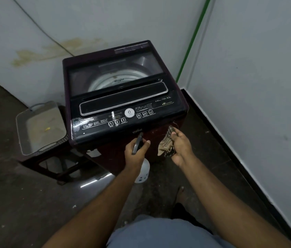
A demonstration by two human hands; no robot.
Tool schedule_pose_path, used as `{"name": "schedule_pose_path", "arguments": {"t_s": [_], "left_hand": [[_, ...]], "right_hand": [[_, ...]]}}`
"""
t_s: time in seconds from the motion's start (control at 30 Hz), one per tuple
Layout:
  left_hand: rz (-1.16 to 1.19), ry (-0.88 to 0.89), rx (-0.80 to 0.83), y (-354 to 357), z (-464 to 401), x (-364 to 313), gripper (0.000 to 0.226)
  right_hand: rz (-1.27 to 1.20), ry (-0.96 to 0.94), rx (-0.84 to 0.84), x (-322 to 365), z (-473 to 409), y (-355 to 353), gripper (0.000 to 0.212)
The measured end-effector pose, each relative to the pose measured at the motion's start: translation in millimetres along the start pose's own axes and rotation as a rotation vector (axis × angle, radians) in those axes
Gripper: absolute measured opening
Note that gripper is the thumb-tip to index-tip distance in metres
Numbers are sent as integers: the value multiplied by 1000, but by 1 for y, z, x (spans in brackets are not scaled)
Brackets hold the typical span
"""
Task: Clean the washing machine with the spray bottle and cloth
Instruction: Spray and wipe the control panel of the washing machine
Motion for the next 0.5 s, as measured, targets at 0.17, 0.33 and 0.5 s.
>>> {"name": "schedule_pose_path", "arguments": {"t_s": [0.17, 0.33, 0.5], "left_hand": [[-8, 3, -51, 42, -2, -3, 16], [14, 22, -137, 93, -7, -4, 27], [15, 1, -263, 136, -18, -1, 22]], "right_hand": [[1, 65, 58, 35, -36, -24, 24], [30, 120, 50, 50, -66, -60, 27], [73, 117, -7, 66, -87, -86, 26]]}}
Point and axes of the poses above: each hand's wrist, its own z-axis away from the middle knuckle, its own y-axis out of the palm, x = y × z, the point moved 1 cm from there along -z, towards the middle knuckle, and after that the axes turned 3 degrees about -x, right-handed, at the moved point
